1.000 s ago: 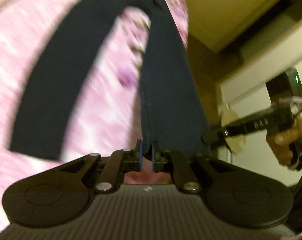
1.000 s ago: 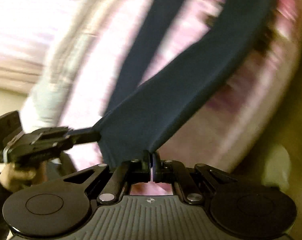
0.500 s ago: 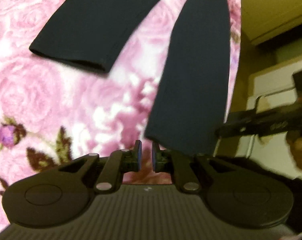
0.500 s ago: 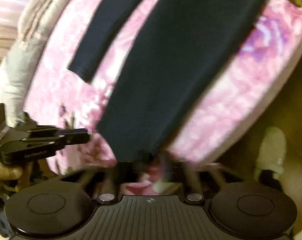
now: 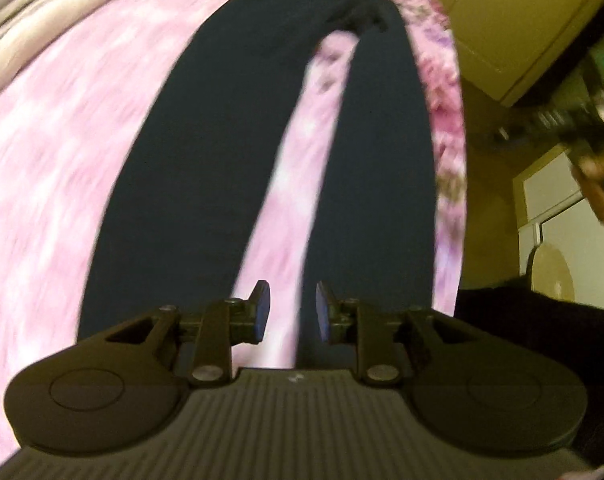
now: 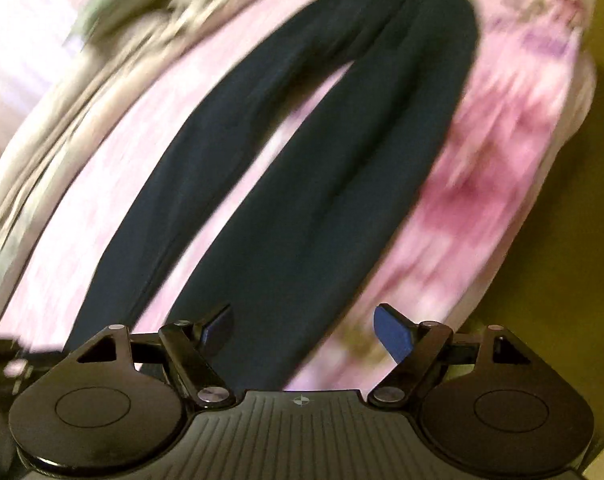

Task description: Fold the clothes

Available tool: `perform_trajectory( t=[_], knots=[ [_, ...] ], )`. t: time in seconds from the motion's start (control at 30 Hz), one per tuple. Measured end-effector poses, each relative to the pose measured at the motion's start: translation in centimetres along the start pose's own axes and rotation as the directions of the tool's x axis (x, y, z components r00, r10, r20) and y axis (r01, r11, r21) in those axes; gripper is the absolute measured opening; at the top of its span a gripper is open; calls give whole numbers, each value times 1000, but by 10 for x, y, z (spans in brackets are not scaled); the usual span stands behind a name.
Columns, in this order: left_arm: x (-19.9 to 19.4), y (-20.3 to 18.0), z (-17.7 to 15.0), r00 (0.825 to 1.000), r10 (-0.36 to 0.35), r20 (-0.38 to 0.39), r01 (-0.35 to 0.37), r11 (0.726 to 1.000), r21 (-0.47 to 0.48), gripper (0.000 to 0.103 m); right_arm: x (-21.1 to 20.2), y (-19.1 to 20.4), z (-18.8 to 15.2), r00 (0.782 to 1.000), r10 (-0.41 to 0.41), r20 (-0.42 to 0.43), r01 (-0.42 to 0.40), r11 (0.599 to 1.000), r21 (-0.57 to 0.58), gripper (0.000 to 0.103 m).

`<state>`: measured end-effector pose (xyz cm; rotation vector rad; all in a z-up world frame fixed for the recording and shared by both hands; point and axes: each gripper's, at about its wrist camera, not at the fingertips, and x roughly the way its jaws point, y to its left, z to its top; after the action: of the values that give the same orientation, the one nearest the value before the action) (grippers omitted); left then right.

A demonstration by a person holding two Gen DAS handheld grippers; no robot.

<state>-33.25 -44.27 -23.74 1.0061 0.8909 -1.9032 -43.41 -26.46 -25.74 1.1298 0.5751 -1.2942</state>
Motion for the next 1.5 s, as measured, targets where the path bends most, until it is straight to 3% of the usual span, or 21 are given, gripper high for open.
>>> perform_trajectory(
  t=[0.13,0.17,0.2,0.23,0.33,0.43,0.57,0.63,0.7,0.77,0.9,1.03,1.07,1.1,1.13,1.17,1.23,1.33,1.43,1.5],
  knots=[
    [60,-58,89,999,-16,51,12,996,83,19,13,-84,108,995,-27,95,29,999,-21,80],
    [77,-74,111,998,-21,64,14,995,98,19,21,-110,138,994,-20,106,22,1000,-14,75],
    [94,-90,134,997,-25,76,16,993,113,19,31,-135,168,993,-14,117,14,1000,-7,58],
    [113,-105,154,996,-33,83,23,992,120,19,41,-156,194,992,-3,125,2,1000,9,52],
    [170,-147,213,997,-36,72,25,989,145,21,71,-214,268,988,26,151,-34,998,51,51],
    [216,-176,258,999,-2,43,-7,981,192,25,104,-246,326,986,70,150,-80,995,62,51],
    [268,-193,291,999,18,-27,-11,973,229,27,153,-269,374,985,144,97,-151,986,67,52],
    [289,-199,296,996,46,-70,-26,965,262,26,172,-278,382,987,151,63,-156,984,82,51],
    [302,-200,295,993,44,-111,-14,965,262,12,180,-286,388,986,163,41,-166,981,100,3],
    [310,-204,294,990,24,-141,12,968,252,7,169,-295,391,985,172,32,-175,977,119,3],
    [307,-223,297,983,-80,-163,116,967,225,6,134,-317,387,994,99,36,-101,993,57,3],
    [302,-234,294,976,-141,-167,172,967,190,8,135,-326,374,999,43,-10,-42,997,67,4],
    [297,-231,293,978,-139,-157,166,971,173,8,131,-321,374,1000,27,-1,-26,998,51,7],
    [292,-229,292,979,-137,-148,160,975,155,9,127,-316,373,1000,10,7,-10,999,36,29],
    [283,-221,292,984,-126,-129,142,982,127,10,124,-311,372,1000,-6,16,6,1000,21,42],
    [273,-210,291,988,-109,-105,119,988,93,16,120,-305,371,999,-20,26,20,1000,3,61],
    [252,-186,290,997,-56,-55,58,998,31,24,108,-287,369,998,-22,58,26,998,-65,64],
    [221,-137,284,993,114,6,-114,993,-36,29,92,-247,366,994,13,110,11,976,-216,64],
    [216,-95,277,958,287,6,-286,957,-36,30,94,-192,362,987,147,67,-108,910,-401,64],
    [228,-81,273,935,353,-1,-353,935,35,30,108,-153,355,977,211,-16,-187,825,-533,64]
  ],
)
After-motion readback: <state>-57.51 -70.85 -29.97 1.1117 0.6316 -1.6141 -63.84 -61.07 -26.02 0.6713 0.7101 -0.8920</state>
